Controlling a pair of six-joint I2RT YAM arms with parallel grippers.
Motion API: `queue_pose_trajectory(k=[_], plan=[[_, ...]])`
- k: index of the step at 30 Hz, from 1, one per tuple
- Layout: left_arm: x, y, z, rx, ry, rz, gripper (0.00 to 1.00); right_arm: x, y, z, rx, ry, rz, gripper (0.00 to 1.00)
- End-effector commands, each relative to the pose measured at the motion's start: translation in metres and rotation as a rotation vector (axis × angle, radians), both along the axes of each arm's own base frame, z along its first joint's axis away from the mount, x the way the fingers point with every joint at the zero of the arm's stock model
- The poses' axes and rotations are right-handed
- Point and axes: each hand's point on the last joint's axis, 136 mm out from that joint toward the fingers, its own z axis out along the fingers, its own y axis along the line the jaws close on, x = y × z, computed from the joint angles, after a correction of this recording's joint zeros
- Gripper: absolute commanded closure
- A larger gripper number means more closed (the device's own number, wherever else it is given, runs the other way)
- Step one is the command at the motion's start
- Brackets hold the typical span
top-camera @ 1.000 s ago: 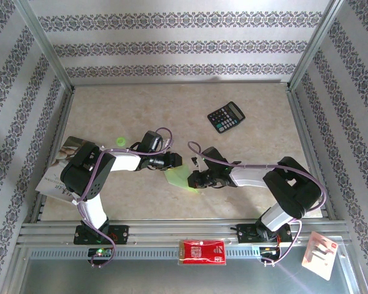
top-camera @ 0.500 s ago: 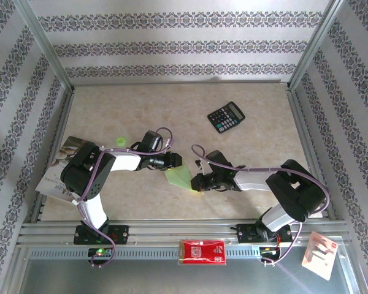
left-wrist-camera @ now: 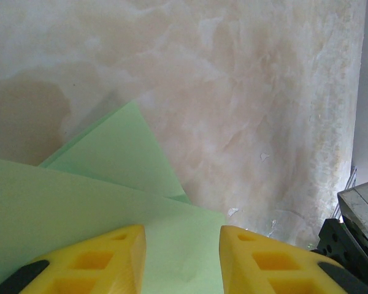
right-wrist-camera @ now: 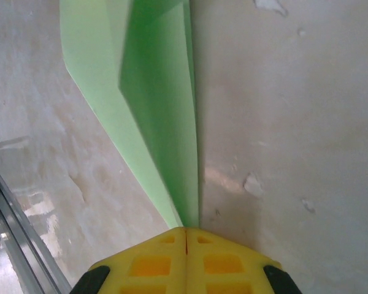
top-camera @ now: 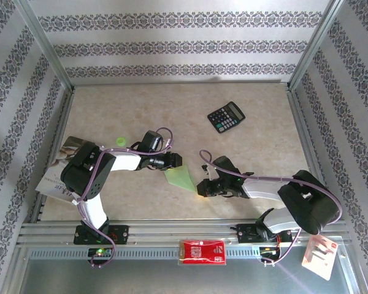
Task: Fold a paper plane with a square sheet of paper (pick it up from the middle)
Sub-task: Fourth fold the wing at the center of the table.
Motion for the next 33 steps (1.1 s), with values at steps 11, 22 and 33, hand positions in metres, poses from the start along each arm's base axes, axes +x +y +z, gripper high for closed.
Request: queue_pose_trajectory(k=[11,22,33], plan=[[-0.014,0.023,-0.038,0.123,0.099,0.026,0.63,0.016,0.017,0.053,0.040,-0.070,-0.001,0.97],[-0.013,0.022,-0.036,0.122,0.096,0.025,0.63,0.041,0.057,0.034,0.029,-0.054,0.066,0.98],[-0.013,0.022,-0.036,0.124,0.095,0.023,0.63,0.021,0.027,0.001,-0.027,0.031,0.045,0.98]])
